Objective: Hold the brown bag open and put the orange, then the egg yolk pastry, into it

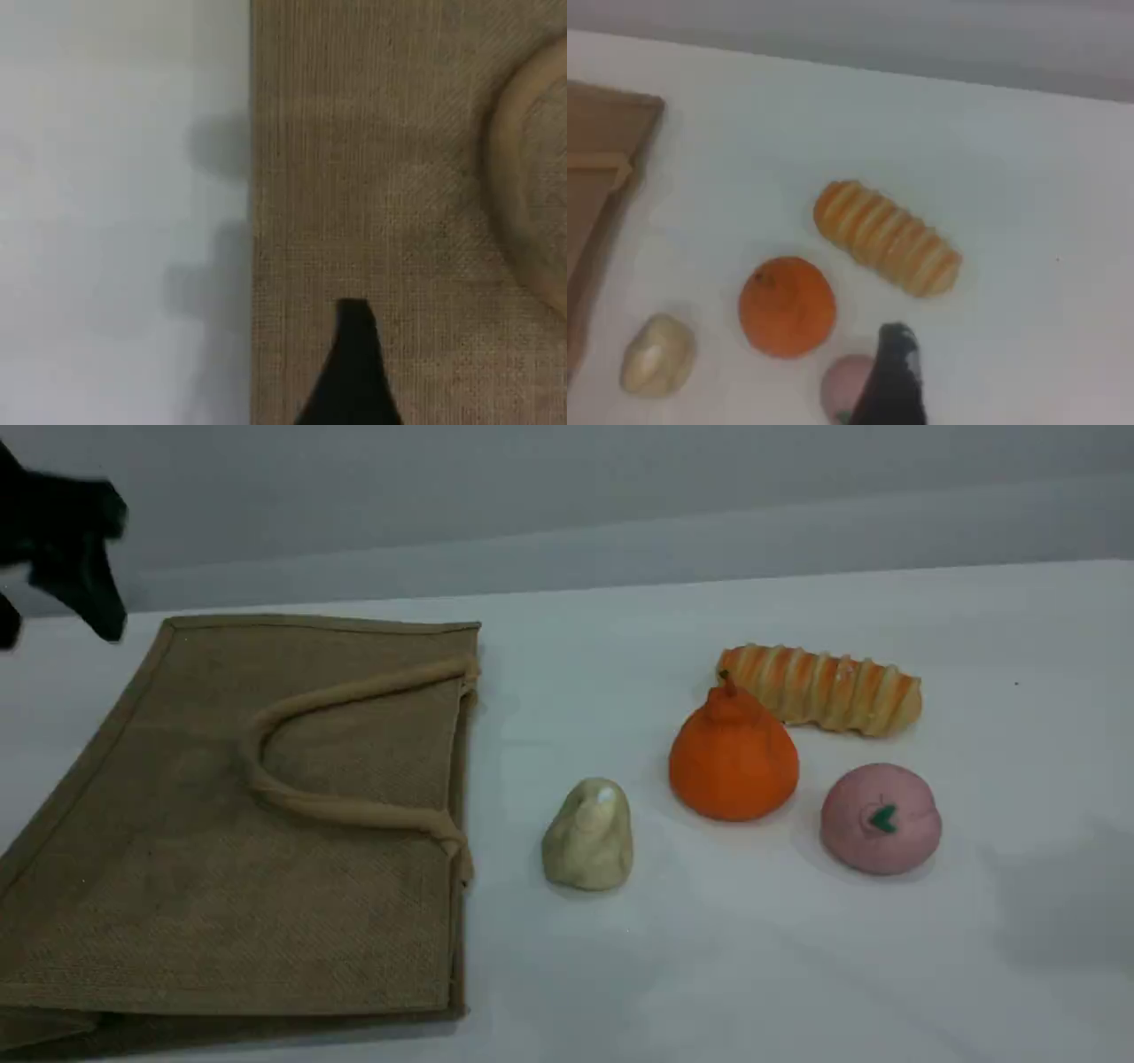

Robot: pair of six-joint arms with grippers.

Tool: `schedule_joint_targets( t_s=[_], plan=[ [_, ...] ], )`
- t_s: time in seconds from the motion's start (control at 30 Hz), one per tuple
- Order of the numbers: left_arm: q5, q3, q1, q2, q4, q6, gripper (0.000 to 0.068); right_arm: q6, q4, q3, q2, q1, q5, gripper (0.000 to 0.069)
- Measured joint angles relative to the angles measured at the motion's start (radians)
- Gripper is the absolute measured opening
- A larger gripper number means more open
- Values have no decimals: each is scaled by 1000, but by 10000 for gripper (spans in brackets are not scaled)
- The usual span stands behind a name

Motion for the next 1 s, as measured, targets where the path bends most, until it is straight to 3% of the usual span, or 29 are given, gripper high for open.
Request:
schedule_joint_targets(
  t_s=[0.67, 1.0],
  plan=[
    [-5, -164, 0, 273, -146, 7, 520, 0, 2, 0, 0, 0, 2, 571],
    [-50, -180, -45, 349, -169, 20, 520, 0, 2, 0, 0, 0, 3, 571]
  ],
)
